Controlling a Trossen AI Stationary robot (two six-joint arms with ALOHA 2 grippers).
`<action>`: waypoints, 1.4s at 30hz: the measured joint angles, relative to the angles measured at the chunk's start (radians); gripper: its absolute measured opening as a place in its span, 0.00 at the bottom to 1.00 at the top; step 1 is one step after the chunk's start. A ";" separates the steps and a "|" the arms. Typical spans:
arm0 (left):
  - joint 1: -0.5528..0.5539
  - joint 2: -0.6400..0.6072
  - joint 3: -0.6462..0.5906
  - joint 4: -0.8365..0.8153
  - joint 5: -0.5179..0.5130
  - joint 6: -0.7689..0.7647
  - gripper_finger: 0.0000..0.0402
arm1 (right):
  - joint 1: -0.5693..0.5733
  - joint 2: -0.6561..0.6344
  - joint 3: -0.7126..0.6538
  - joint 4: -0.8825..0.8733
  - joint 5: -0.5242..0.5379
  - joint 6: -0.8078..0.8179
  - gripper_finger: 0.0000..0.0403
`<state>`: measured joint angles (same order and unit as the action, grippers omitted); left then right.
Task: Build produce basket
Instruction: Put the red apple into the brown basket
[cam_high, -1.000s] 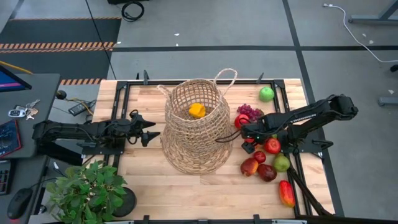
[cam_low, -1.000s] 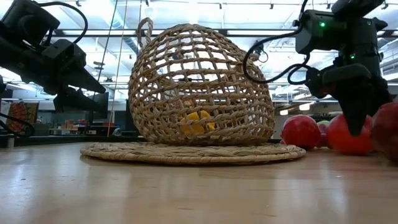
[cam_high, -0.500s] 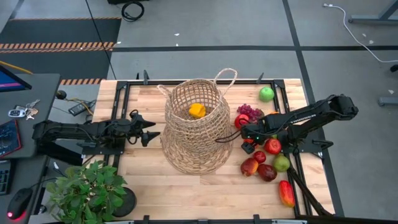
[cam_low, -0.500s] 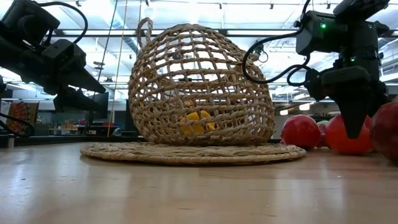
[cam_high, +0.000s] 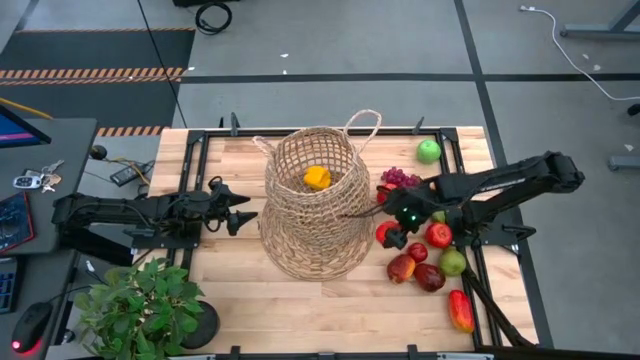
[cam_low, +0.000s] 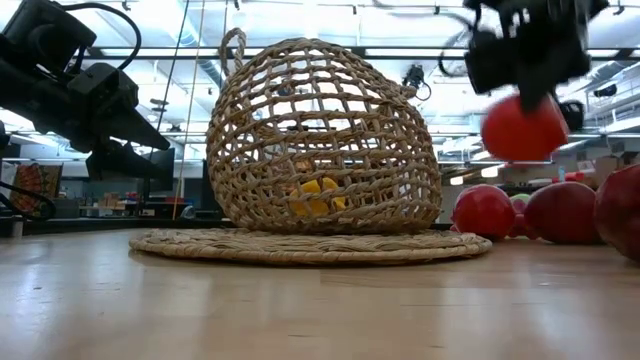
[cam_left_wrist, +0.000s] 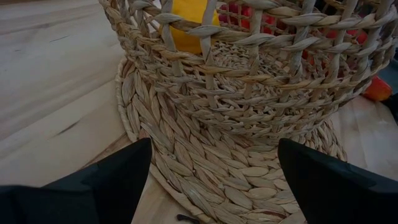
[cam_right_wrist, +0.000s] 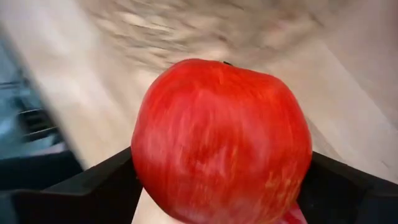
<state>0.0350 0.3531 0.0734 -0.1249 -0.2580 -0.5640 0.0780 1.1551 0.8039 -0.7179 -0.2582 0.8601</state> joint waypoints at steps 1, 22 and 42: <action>0.000 0.000 0.000 0.000 0.000 0.000 0.89 | 0.000 -0.009 0.020 0.019 -0.010 -0.011 0.88; 0.000 0.000 0.000 0.000 0.000 0.000 0.89 | -0.141 -0.075 0.131 0.968 -0.053 0.144 0.88; 0.000 0.000 0.000 0.000 0.000 0.000 0.89 | -0.241 -0.074 0.194 0.940 0.000 0.023 0.88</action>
<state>0.0352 0.3529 0.0734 -0.1249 -0.2581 -0.5640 -0.1627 1.0806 0.9978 0.2226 -0.2587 0.8831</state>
